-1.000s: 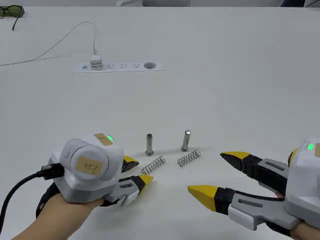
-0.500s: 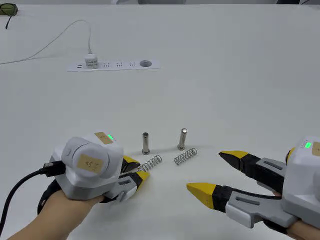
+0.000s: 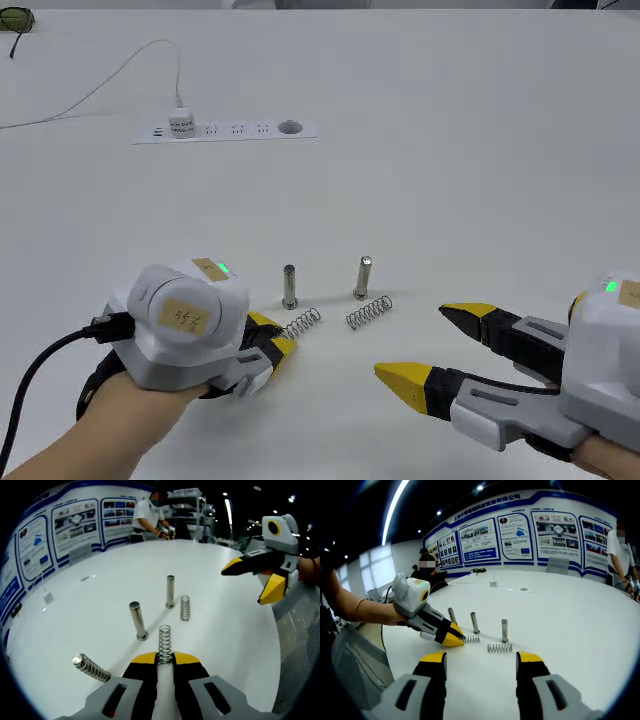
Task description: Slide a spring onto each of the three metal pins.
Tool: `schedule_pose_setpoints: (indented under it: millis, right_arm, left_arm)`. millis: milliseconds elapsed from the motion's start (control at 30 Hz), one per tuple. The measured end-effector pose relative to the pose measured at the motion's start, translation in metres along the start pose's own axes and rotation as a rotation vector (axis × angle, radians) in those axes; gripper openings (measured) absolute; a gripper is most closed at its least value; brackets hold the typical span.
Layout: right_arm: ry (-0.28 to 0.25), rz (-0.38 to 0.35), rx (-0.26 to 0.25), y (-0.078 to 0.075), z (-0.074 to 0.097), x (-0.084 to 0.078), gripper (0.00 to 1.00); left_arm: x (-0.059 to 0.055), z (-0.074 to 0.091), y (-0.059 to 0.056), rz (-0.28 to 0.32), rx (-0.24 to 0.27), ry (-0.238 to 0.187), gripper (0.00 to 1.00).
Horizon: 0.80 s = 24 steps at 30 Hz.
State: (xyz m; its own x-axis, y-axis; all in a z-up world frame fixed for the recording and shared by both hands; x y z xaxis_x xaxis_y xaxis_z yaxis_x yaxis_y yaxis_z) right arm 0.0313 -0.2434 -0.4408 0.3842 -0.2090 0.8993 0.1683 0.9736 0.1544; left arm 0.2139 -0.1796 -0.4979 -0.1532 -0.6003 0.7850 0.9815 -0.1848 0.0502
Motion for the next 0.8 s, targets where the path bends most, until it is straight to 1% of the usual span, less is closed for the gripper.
schedule_pose_setpoints:
  millis: [67, 100, 133, 167, 300, 433, 633, 733, 800]
  right_arm:
    - [-0.005, -0.005, -0.001, 0.0, 0.0, 0.001, 0.57]
    - [-0.006, -0.009, -0.001, -0.001, 0.001, 0.002, 0.57]
    - [-0.006, -0.016, -0.002, -0.002, 0.001, 0.002, 0.57]
    - [-0.003, -0.028, -0.004, -0.003, 0.001, 0.001, 0.57]
    - [-0.009, -0.074, -0.007, -0.005, 0.002, 0.001, 0.57]
    - [-0.02, -0.095, -0.002, -0.003, 0.002, 0.003, 0.57]
    - [-0.049, -0.122, 0.025, 0.002, 0.0, 0.011, 0.57]
    - [-0.082, -0.159, 0.049, 0.005, -0.003, 0.017, 0.56]
    - [-0.092, -0.171, 0.058, 0.006, -0.004, 0.019, 0.56]
  left_arm:
    - [0.0, 0.0, 0.0, 0.021, -0.004, -0.003, 0.11]
    - [0.0, 0.0, -0.001, 0.033, -0.017, -0.021, 0.11]
    - [0.001, 0.001, -0.002, 0.055, -0.021, -0.038, 0.1]
    - [0.0, 0.002, -0.001, 0.074, -0.019, -0.045, 0.1]
    - [0.001, 0.008, -0.003, 0.094, -0.024, -0.064, 0.1]
    - [0.004, 0.015, -0.006, 0.097, -0.031, -0.082, 0.1]
    - [0.011, 0.029, -0.009, 0.12, -0.043, -0.138, 0.1]
    - [0.015, 0.038, -0.01, 0.158, -0.054, -0.179, 0.1]
    - [0.017, 0.042, -0.011, 0.177, -0.061, -0.195, 0.1]
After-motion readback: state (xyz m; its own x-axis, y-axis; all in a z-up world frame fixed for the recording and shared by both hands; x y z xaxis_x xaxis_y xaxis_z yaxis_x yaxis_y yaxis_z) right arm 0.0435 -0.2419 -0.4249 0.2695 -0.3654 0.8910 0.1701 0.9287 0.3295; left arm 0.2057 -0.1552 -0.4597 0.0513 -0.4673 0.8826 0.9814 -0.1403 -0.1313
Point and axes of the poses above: the centre of the closed fingertips' face, and the gripper's own axes: z roughly backward along the fingers, y roughly to its left, x roughly out of its top, the point moved 7 cm from there along z, roughly backward along the fingers, and after that the axes turned 5 degrees about x, right-handed, at the moved point
